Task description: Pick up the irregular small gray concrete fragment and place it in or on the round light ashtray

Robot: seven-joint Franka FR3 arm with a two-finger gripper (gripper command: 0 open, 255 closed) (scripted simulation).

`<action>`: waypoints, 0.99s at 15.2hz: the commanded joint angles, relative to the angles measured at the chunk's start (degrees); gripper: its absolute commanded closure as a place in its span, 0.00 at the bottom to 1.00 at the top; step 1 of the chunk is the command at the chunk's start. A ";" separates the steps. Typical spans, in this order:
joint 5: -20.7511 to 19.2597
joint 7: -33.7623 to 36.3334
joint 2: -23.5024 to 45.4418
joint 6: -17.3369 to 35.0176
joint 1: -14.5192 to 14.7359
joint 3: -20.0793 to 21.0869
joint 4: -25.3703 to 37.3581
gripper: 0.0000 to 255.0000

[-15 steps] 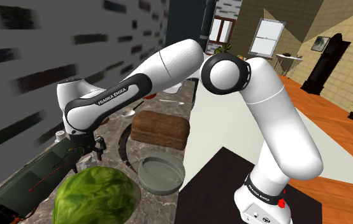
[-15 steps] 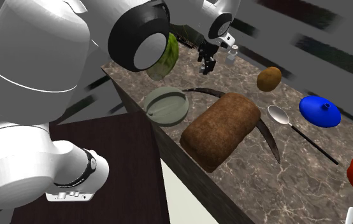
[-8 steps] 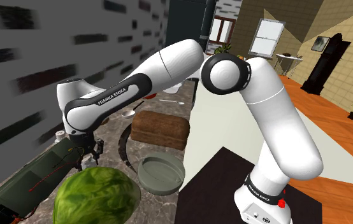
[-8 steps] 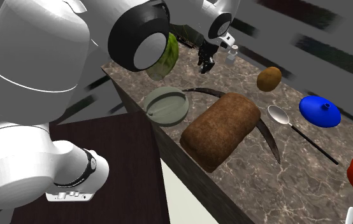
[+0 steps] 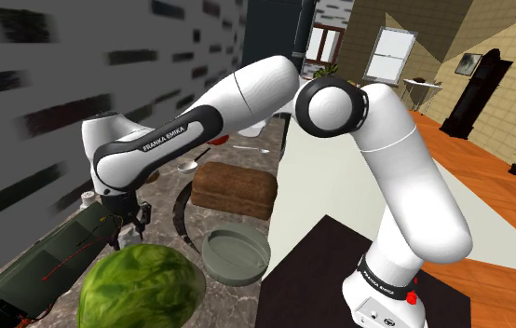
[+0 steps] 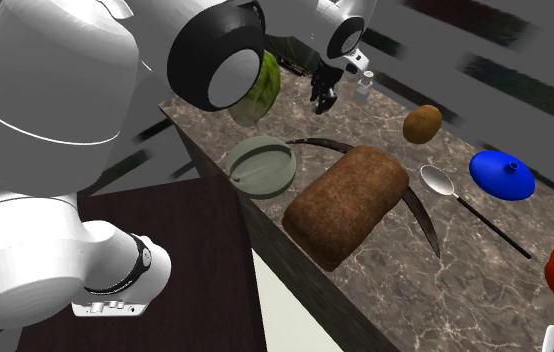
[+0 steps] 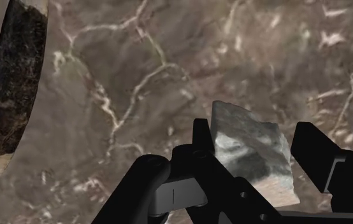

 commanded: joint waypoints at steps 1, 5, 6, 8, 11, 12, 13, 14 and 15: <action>0.17 -0.04 -0.84 -0.81 -0.15 0.15 -0.01 1.00; 0.54 -0.04 -2.52 -2.87 -0.34 0.46 0.40 1.00; 0.63 -0.04 -2.92 -3.40 -0.39 0.54 0.53 1.00; 0.81 -0.03 -3.69 -4.47 -0.47 0.68 0.85 1.00; 1.07 -0.03 -4.80 -6.11 -0.58 0.89 1.41 1.00; 1.16 -0.02 -5.15 -6.67 -0.61 0.96 1.63 1.00; 1.24 -0.02 -5.46 -7.25 -0.63 1.02 1.91 1.00; 1.32 -0.01 -5.79 -7.83 -0.65 1.08 2.17 1.00; 1.40 -0.01 -6.11 -8.41 -0.68 1.14 2.44 1.00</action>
